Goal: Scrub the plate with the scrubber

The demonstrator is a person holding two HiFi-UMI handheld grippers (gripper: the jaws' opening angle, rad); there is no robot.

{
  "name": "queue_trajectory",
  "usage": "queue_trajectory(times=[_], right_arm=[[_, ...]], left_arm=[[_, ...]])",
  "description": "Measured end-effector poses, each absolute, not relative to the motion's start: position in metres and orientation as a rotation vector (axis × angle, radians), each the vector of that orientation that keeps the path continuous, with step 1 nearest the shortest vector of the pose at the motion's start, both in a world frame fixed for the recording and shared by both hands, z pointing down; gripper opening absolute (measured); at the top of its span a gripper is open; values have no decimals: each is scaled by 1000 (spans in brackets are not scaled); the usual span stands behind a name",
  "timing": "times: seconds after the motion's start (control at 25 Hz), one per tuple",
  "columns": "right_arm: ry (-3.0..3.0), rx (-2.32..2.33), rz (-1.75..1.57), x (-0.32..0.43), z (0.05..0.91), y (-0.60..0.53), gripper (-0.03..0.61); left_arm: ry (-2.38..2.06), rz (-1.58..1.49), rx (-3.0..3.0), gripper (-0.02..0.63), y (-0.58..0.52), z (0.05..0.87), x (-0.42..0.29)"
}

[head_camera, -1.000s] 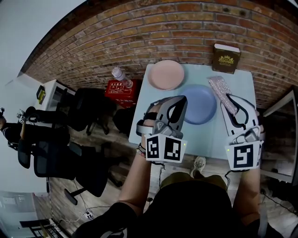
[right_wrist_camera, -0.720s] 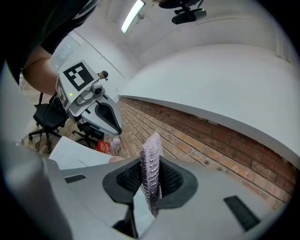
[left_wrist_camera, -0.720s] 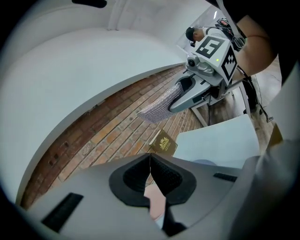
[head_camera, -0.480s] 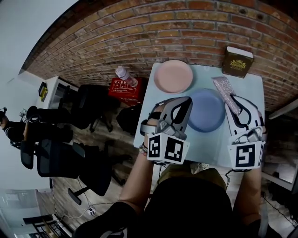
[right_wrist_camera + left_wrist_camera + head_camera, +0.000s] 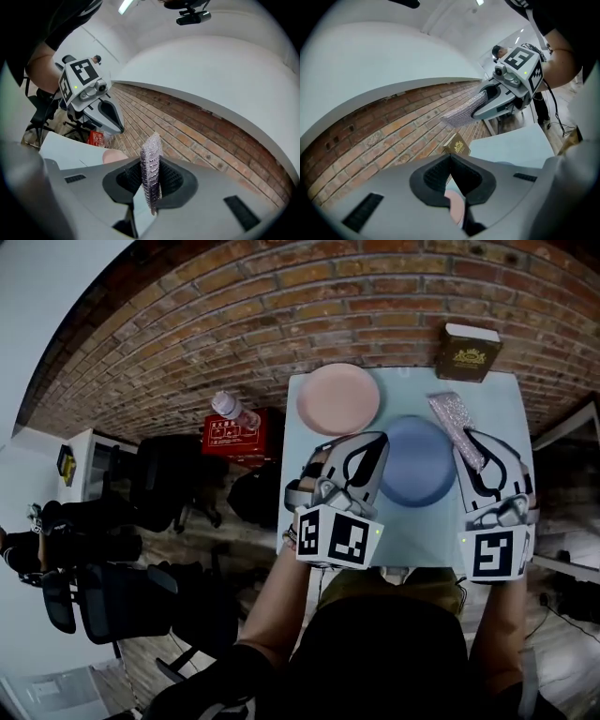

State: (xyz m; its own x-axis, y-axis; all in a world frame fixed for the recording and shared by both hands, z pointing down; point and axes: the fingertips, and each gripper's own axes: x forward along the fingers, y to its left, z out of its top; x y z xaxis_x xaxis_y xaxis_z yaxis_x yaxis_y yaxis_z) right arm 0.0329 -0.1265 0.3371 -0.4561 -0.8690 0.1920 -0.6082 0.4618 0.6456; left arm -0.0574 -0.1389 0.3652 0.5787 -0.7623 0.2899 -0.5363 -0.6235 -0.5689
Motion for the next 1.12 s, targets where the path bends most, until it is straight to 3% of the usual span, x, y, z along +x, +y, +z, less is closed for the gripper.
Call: queue_trajectory(times=[0.48,1.0,1.12], right_arm=[[-2229,1180,-637,32,352,-131,91],[-2226,1129,-574,45,385,-134,91],[-2223,1124,-562,48,389,-135,91]], left_arm=[[1063,-857,-2512,25,-144,407,-56],[1396,-829,-3020,27,-145,501,-83],[1478,-854,-3142,89,-143,534,-86]])
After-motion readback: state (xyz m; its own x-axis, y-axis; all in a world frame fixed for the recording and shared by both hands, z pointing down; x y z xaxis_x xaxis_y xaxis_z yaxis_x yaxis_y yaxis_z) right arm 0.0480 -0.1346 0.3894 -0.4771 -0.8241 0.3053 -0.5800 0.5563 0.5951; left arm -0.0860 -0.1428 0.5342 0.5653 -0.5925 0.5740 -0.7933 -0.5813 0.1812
